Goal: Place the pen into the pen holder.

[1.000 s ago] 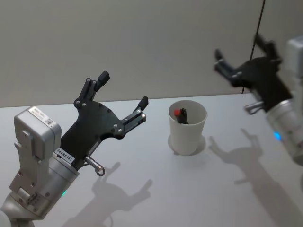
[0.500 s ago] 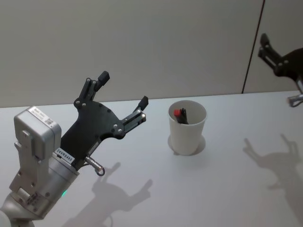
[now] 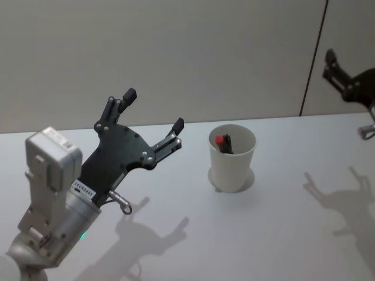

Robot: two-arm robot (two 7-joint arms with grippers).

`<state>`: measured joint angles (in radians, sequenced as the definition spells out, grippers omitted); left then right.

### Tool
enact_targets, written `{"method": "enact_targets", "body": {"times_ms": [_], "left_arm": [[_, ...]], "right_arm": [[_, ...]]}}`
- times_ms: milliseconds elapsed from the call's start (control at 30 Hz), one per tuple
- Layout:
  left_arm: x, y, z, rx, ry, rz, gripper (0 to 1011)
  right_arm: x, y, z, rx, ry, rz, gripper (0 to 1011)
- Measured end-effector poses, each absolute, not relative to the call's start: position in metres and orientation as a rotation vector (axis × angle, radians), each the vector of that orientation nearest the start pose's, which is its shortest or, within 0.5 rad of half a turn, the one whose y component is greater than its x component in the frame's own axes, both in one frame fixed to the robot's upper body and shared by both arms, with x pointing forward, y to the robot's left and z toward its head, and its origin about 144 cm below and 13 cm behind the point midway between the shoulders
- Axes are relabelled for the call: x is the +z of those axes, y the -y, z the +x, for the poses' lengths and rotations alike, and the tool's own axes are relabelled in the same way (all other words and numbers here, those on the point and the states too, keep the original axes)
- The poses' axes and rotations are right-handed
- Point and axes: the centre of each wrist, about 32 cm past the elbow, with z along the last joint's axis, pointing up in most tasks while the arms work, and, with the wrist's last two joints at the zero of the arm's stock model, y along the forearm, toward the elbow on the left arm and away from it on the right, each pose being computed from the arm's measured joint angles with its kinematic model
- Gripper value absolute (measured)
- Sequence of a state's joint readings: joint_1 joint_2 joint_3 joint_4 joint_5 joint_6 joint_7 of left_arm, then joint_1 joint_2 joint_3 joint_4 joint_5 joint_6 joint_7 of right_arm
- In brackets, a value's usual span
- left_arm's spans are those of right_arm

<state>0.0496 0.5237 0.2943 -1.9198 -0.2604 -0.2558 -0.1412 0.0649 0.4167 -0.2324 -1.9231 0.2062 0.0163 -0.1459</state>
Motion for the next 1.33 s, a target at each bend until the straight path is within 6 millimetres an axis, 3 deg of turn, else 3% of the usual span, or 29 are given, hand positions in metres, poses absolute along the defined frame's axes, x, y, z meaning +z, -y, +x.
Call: {"method": "enact_targets", "body": {"times_ms": [367, 633, 1033, 1333], "left_arm": [[1.212, -0.231, 0.442, 1.032, 0.361, -0.098, 1001], [1.207, -0.218, 0.463, 1.073, 0.319, -0.036, 1001], [1.205, -0.201, 0.488, 1.118, 0.274, 0.049, 1001], [1.204, -0.198, 0.492, 1.124, 0.268, 0.061, 1001]], "right_arm": [[1.213, 0.238, 0.447, -1.282, 0.173, 0.053, 1001], [1.192, 0.237, 0.444, -1.238, 0.088, 0.029, 1001], [1.189, 0.237, 0.443, -1.231, 0.075, 0.026, 1001], [1.189, 0.237, 0.443, -1.230, 0.075, 0.026, 1001]]}}
